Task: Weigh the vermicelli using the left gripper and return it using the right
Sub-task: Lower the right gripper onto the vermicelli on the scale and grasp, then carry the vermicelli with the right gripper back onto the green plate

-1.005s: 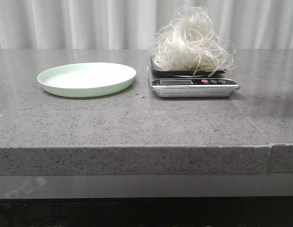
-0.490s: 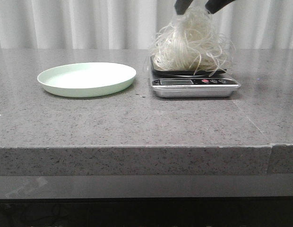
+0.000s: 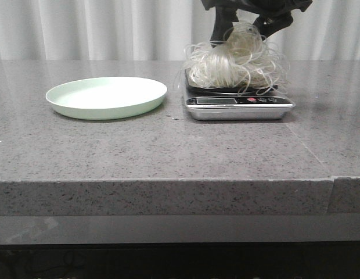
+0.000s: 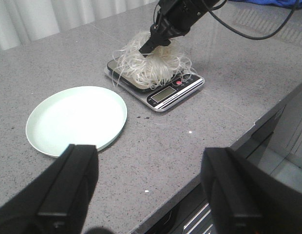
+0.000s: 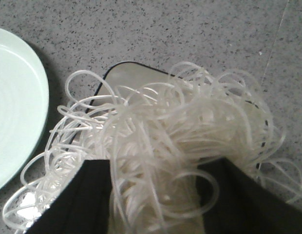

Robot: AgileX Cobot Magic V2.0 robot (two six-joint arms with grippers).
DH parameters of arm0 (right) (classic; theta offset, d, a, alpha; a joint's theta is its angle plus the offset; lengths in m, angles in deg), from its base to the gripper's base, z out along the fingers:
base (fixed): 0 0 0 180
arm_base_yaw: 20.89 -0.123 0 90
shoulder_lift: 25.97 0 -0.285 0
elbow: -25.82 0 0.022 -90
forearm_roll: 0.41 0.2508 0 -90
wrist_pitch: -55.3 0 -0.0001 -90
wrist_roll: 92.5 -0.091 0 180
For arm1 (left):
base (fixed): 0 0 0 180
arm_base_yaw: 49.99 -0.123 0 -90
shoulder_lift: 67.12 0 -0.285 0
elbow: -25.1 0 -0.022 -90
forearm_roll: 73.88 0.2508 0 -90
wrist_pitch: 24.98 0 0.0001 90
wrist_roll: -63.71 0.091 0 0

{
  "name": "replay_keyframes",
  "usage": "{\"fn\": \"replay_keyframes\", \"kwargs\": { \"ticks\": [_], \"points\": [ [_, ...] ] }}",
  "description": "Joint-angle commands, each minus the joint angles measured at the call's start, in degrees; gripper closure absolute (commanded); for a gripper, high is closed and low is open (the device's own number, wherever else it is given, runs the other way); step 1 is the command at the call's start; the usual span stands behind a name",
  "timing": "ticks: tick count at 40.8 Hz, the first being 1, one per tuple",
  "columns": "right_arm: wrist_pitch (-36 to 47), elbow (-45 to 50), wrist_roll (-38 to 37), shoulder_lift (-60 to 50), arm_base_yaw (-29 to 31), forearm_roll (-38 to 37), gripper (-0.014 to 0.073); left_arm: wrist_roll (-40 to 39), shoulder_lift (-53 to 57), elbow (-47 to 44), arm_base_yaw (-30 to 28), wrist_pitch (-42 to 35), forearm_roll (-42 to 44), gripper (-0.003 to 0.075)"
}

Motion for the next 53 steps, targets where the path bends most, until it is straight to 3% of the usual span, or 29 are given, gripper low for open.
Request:
{"fn": "replay_keyframes", "kwargs": {
  "ticks": [1, 9, 18, 30, 45, 53],
  "points": [
    [-0.7, -1.7, 0.6, -2.4, 0.0, -0.1, 0.0282, -0.7, -0.3, 1.4, 0.2, -4.1, -0.5, 0.0208],
    [-1.1, -1.7, 0.6, -2.7, 0.0, -0.1, 0.0450, -0.7, -0.3, 1.4, 0.2, -4.1, -0.5, 0.0208],
    [-1.3, -3.0, 0.6, -5.4, -0.2, 0.0, 0.0452, -0.7, -0.3, 1.4, 0.2, -4.1, -0.5, 0.0208],
    [-0.7, -13.9, 0.6, -7.6, -4.5, 0.2, 0.0452, -0.7, -0.3, 1.4, 0.2, -4.1, -0.5, 0.0208],
    [18.9, -16.2, 0.6, -4.7, -13.9, 0.2, 0.0452, -0.7, -0.3, 1.4, 0.2, -4.5, -0.5, 0.0208],
    [24.1, -16.2, 0.6, 1.2, -17.2, 0.2, 0.0452, -0.7, -0.3, 1.4, 0.2, -4.5, -0.5, 0.0208]
  ]
}}
